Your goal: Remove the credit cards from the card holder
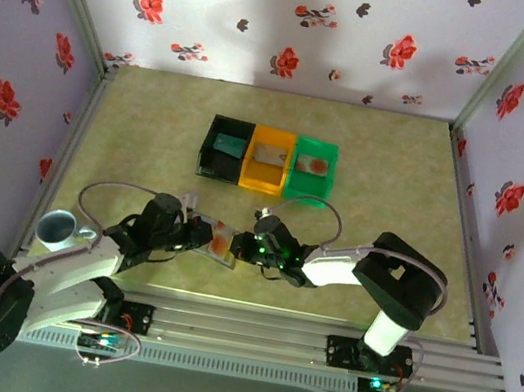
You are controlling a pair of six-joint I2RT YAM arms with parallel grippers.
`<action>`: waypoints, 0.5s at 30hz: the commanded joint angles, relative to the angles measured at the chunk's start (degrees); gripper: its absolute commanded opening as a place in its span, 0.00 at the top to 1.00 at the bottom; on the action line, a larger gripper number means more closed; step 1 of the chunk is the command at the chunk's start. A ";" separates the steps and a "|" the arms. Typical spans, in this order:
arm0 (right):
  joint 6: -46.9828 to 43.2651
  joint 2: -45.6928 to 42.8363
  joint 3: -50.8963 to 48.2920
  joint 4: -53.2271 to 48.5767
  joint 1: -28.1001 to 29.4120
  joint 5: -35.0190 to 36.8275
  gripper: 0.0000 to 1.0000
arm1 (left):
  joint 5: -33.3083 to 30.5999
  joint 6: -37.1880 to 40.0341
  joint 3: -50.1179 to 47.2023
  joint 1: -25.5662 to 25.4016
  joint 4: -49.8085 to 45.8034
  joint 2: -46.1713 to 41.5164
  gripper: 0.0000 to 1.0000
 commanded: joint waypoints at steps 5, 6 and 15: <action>-3.03 -1.57 0.25 -3.66 0.65 0.11 0.88 | -0.73 1.27 -0.11 1.07 -1.57 -2.62 1.00; -3.48 -1.94 0.25 -4.09 0.64 0.01 0.88 | -0.73 1.27 -0.11 1.18 -1.67 -2.94 1.00; -9.33 -7.93 1.19 -10.82 0.11 0.80 0.77 | -0.52 1.32 -0.07 1.61 -2.09 -6.69 1.00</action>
